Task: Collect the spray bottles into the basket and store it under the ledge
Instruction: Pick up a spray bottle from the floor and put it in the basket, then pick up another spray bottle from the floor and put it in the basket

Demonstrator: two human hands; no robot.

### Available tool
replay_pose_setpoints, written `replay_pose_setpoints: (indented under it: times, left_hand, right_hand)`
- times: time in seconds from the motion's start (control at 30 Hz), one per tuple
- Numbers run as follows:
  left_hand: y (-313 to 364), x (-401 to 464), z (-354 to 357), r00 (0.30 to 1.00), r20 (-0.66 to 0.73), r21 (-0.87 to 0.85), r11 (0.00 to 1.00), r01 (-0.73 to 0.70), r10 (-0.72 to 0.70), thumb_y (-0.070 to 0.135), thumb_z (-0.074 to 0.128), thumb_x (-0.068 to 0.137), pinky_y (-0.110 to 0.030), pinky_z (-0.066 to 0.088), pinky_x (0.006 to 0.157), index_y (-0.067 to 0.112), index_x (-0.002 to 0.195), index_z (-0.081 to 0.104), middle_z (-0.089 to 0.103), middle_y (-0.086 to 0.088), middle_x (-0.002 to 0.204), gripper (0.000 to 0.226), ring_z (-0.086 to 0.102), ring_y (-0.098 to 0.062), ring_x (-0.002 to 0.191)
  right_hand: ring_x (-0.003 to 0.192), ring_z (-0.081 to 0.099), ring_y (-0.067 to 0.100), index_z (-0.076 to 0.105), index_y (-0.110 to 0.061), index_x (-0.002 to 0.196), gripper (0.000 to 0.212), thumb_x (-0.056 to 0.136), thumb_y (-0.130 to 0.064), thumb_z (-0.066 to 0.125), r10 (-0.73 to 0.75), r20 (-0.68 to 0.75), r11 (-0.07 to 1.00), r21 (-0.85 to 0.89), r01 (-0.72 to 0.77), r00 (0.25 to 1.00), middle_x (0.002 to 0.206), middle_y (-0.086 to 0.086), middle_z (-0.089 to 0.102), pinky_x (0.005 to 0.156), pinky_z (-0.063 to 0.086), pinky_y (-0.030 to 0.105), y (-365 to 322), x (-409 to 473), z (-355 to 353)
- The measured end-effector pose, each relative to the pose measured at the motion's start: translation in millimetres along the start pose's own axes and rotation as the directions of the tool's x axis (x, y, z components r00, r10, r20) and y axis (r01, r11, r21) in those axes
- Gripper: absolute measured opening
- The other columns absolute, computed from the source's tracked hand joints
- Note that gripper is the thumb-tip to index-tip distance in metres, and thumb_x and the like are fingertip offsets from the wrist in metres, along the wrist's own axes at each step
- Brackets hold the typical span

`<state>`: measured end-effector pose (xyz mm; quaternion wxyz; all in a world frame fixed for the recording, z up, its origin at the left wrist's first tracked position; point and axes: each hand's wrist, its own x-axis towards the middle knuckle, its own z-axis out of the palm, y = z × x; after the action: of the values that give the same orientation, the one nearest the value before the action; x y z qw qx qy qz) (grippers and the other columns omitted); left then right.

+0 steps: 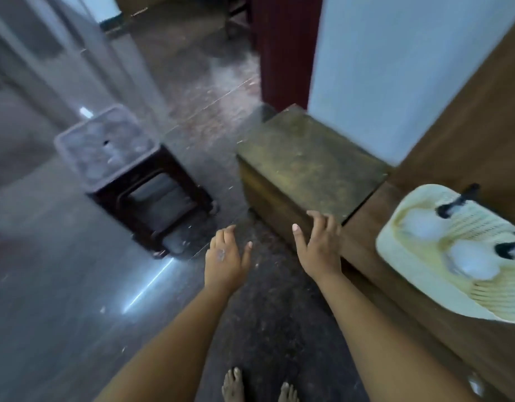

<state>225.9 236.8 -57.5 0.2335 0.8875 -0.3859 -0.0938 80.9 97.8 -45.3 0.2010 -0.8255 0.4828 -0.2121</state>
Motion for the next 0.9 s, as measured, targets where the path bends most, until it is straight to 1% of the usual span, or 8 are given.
replay_pose_setpoints:
  times: [0.1, 0.2, 0.3, 0.43, 0.57, 0.7, 0.83, 0.9]
  left_hand:
    - [-81.0, -43.9, -18.3, 0.982, 0.018, 0.030, 0.982, 0.188, -0.188, 0.055, 0.035, 0.087, -0.046, 0.048, 0.092, 0.005, 0.131, 0.047, 0.054, -0.014, 0.123, 0.067, 0.053, -0.034, 0.114]
    - [-154.2, -99.1, -29.2, 0.925, 0.023, 0.077, 0.923, 0.376, -0.379, 0.046, 0.047, 0.093, -0.046, 0.045, 0.095, 0.006, 0.136, 0.043, 0.050, -0.015, 0.131, 0.059, 0.050, -0.035, 0.120]
    - [-210.7, -162.6, -33.2, 0.806, 0.054, 0.042, 0.808, 0.588, -0.589, 0.041, 0.050, 0.095, -0.047, 0.043, 0.096, 0.008, 0.141, 0.037, 0.046, -0.016, 0.136, 0.058, 0.045, -0.035, 0.124]
    - [-268.1, -249.1, -31.2, 0.593, 0.094, -0.072, 0.588, 0.806, -0.800, 0.041, 0.050, 0.095, -0.048, 0.041, 0.098, 0.009, 0.143, 0.032, 0.040, -0.015, 0.142, 0.060, 0.038, -0.034, 0.131]
    - [-315.8, -324.5, -23.1, 0.398, 0.168, -0.161, 0.373, 0.914, -0.902, 0.040, 0.051, 0.095, -0.048, 0.038, 0.103, 0.006, 0.144, 0.028, 0.035, -0.017, 0.146, 0.064, 0.033, -0.035, 0.135]
    - [-361.1, -385.4, 1.1, 0.210, 0.244, -0.207, 0.161, 0.965, -0.947, 0.043, 0.050, 0.095, -0.048, 0.033, 0.108, 0.005, 0.147, 0.024, 0.032, -0.018, 0.149, 0.069, 0.028, -0.036, 0.138]
    - [-402.2, -422.8, 38.9, 0.096, 0.324, -0.209, 0.028, 0.978, -0.941, 0.045, 0.046, 0.097, -0.046, 0.028, 0.111, 0.005, 0.148, 0.019, 0.025, -0.018, 0.154, 0.071, 0.023, -0.035, 0.142]
    - [-422.2, -432.0, 62.9, 0.069, 0.369, -0.233, -0.021, 0.972, -0.927, 0.045, 0.044, 0.097, -0.044, 0.028, 0.111, 0.007, 0.150, 0.015, 0.020, -0.015, 0.157, 0.071, 0.022, -0.033, 0.144]
  right_hand:
    - [0.100, 0.052, 0.035, 0.054, -0.013, 0.121, 0.049, 0.088, -0.049, 0.047, -0.087, 0.165, 0.996, 0.000, 0.089, 0.982, 0.114, 0.014, 0.053, 0.079, 0.046, 0.043, -45.2, -33.3, 51.5]
    - [0.108, 0.048, 0.032, 0.050, -0.015, 0.126, 0.047, 0.091, -0.046, 0.050, -0.164, 0.346, 0.985, 0.007, 0.172, 0.924, 0.122, 0.012, 0.049, 0.085, 0.044, 0.044, -83.9, -74.4, 98.7]
    - [0.114, 0.046, 0.029, 0.046, -0.018, 0.129, 0.047, 0.092, -0.047, 0.047, -0.238, 0.503, 0.962, 0.007, 0.272, 0.831, 0.125, 0.010, 0.047, 0.091, 0.044, 0.044, -112.5, -124.0, 143.5]
    - [0.117, 0.043, 0.029, 0.046, -0.018, 0.130, 0.048, 0.091, -0.046, 0.049, -0.318, 0.672, 0.914, 0.030, 0.404, 0.669, 0.125, 0.009, 0.047, 0.096, 0.040, 0.046, -138.6, -200.0, 195.0]
    - [0.122, 0.039, 0.027, 0.042, -0.021, 0.133, 0.048, 0.092, -0.046, 0.048, -0.356, 0.798, 0.849, 0.060, 0.525, 0.486, 0.128, 0.006, 0.043, 0.101, 0.037, 0.045, -157.1, -271.5, 240.6]
    - [0.124, 0.037, 0.026, 0.039, -0.021, 0.135, 0.052, 0.091, -0.046, 0.050, -0.364, 0.869, 0.785, 0.092, 0.613, 0.336, 0.130, 0.006, 0.041, 0.102, 0.036, 0.043, -163.5, -336.4, 291.4]
    - [0.125, 0.037, 0.027, 0.038, -0.019, 0.137, 0.057, 0.088, -0.043, 0.056, -0.338, 0.920, 0.744, 0.134, 0.655, 0.196, 0.131, 0.008, 0.040, 0.102, 0.036, 0.043, -161.1, -392.5, 349.4]
    - [0.126, 0.037, 0.029, 0.037, -0.018, 0.138, 0.061, 0.086, -0.041, 0.060, -0.311, 0.941, 0.731, 0.150, 0.666, 0.130, 0.132, 0.009, 0.040, 0.102, 0.037, 0.045, -155.4, -416.3, 381.8]
